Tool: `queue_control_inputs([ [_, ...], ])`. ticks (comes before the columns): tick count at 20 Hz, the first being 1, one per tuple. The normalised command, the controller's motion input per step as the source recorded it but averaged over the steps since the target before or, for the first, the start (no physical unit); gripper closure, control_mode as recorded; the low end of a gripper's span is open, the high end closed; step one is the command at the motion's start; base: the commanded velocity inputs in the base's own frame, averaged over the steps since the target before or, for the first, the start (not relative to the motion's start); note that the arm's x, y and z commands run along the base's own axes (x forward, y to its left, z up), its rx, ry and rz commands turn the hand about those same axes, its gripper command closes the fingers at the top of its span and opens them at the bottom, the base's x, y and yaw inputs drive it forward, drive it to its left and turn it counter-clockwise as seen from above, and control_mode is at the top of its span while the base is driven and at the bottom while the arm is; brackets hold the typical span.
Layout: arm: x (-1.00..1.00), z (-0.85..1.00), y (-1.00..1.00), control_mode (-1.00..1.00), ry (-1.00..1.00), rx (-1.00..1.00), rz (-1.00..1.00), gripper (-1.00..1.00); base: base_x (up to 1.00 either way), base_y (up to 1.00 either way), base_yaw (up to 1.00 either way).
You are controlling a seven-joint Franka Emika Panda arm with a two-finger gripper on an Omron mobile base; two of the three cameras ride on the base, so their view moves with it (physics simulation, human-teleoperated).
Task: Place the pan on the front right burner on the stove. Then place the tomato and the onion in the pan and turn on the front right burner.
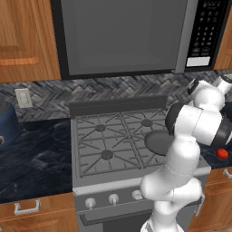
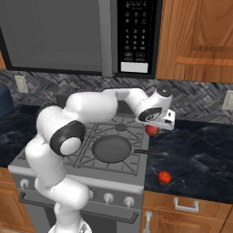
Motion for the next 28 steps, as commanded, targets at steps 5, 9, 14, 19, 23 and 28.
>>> queue_control_inputs([
  [5,-0.37,0.23,0.60,-1.00,0.00,0.00,0.00,1.00,0.00,0.00,0.00],
  [9,-0.33,0.16,0.60,-1.00,0.00,0.00,0.00,1.00,0.00,0.00,0.00],
  [14,-0.21,0.05,0.47,-1.00,0.00,0.00,0.00,1.00,0.00,0.00,0.00],
  [19,-0.19,0.00,0.38,-1.00,0.00,0.00,0.00,1.00,0.00,0.00,0.00],
  [23,-0.14,0.00,0.32,-1.00,0.00,-0.02,0.00,1.00,0.00,0.00,0.00],
  [28,-0.06,0.00,0.43,-1.00,0.00,0.00,0.00,1.00,0.00,0.00,0.00],
])
